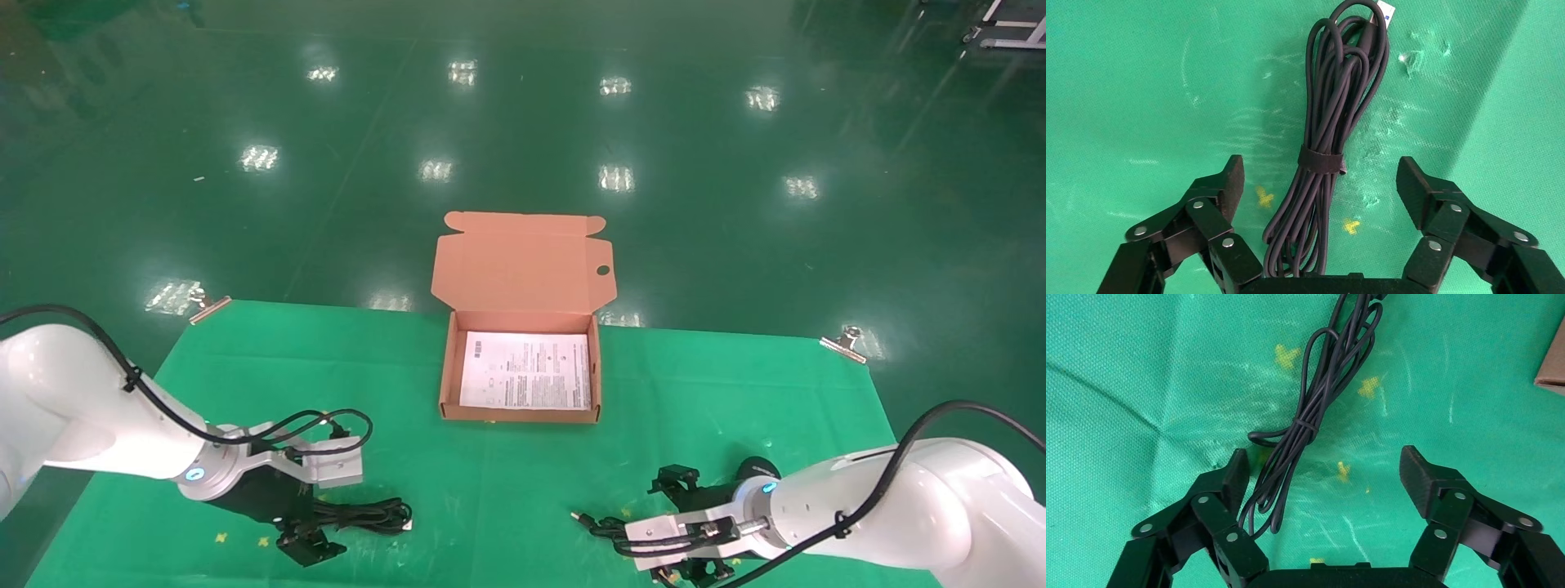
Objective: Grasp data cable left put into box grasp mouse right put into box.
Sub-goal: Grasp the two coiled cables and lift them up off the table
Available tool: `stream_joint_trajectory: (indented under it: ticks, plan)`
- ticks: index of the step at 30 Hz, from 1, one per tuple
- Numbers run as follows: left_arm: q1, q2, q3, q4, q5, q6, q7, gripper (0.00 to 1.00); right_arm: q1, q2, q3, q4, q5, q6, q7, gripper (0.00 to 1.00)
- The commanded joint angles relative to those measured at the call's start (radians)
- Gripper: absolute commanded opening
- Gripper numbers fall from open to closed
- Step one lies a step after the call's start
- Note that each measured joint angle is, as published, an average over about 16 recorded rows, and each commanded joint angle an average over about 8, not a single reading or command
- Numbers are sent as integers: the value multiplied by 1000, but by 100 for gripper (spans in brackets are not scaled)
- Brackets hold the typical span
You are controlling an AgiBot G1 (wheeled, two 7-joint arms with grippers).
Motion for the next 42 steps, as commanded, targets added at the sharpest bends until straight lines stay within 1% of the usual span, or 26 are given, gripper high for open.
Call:
stream_joint_trajectory:
  ticks: [1, 34, 38, 42]
  plan:
    - [0, -1, 0, -3, 0, 0, -1, 0, 1, 1, 0, 2, 1, -2, -1, 0]
    - [2, -6, 1, -14, 0, 6, -6, 0, 6, 7, 2, 13, 7, -10, -3, 0]
    - [-9, -17, -2, -26, -3, 12, 4, 0, 21, 27, 21, 31, 20, -13, 18, 0]
    - [-37, -38, 0, -62, 4, 12, 21, 0, 56, 72, 63, 79, 44, -19, 68, 0]
